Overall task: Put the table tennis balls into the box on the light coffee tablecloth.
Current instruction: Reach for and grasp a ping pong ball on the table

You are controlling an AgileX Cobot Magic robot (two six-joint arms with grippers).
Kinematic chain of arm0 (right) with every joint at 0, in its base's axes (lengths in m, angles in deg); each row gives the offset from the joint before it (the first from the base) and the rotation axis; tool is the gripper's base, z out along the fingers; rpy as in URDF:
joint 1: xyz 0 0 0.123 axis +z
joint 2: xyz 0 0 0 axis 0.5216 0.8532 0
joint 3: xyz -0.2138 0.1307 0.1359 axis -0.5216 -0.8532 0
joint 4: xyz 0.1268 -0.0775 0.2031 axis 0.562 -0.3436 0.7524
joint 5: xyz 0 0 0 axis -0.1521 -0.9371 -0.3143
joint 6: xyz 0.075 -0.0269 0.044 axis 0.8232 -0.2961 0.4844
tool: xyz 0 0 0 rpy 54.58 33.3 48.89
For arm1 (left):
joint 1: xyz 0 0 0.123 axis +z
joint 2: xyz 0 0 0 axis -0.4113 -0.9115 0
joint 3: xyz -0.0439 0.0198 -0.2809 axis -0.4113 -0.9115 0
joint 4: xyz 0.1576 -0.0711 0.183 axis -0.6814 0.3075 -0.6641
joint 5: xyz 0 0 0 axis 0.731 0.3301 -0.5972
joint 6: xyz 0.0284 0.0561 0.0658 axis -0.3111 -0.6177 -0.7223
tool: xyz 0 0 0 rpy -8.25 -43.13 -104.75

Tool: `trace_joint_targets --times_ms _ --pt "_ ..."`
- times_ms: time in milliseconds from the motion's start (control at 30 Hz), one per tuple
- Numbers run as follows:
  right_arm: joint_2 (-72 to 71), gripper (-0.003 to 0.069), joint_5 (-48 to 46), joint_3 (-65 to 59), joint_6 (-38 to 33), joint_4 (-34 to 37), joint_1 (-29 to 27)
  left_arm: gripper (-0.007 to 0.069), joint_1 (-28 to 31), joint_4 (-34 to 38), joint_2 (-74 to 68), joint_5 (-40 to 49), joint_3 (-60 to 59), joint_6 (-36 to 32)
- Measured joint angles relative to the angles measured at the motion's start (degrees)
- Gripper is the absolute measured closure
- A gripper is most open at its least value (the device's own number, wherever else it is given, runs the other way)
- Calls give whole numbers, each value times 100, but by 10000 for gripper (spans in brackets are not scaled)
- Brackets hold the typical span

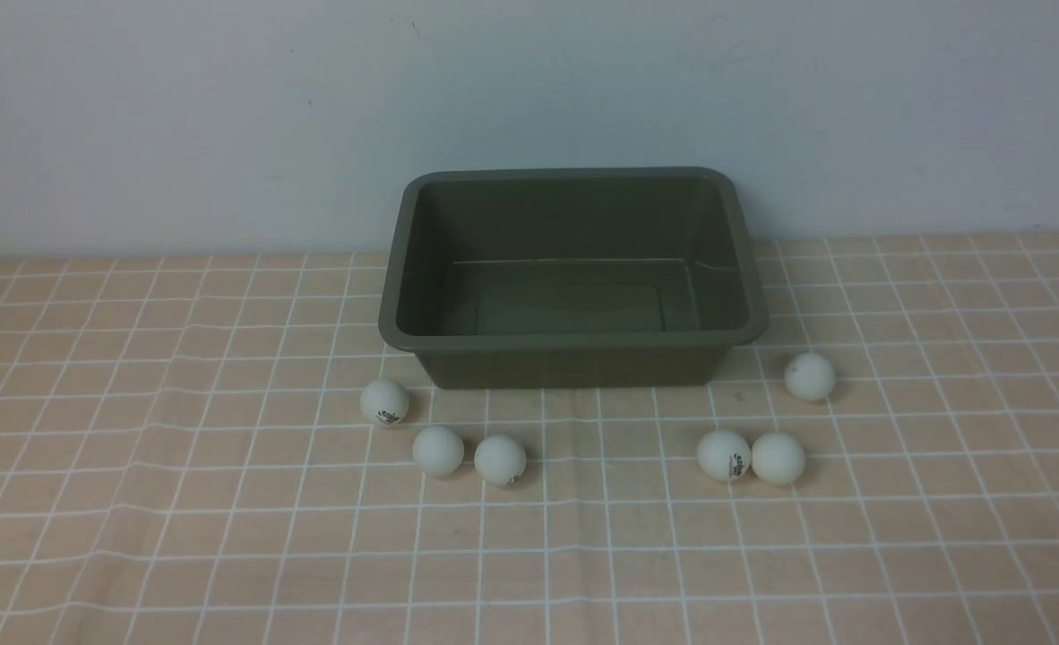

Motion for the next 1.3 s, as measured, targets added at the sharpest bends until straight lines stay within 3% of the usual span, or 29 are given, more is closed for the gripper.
trace_joint_targets --times_ms 433,700,1033,1300 --pt "0 276 133 -10 191 135 0 274 0 0 0 0 0 0" --pt "0 276 -155 1013 229 303 0 274 0 0 0 0 0 0" --pt "-4 276 -2060 3033 263 498 0 274 0 5 0 0 0 0" --pt "-51 276 -2149 3221 346 961 0 274 0 1 0 0 0 0"
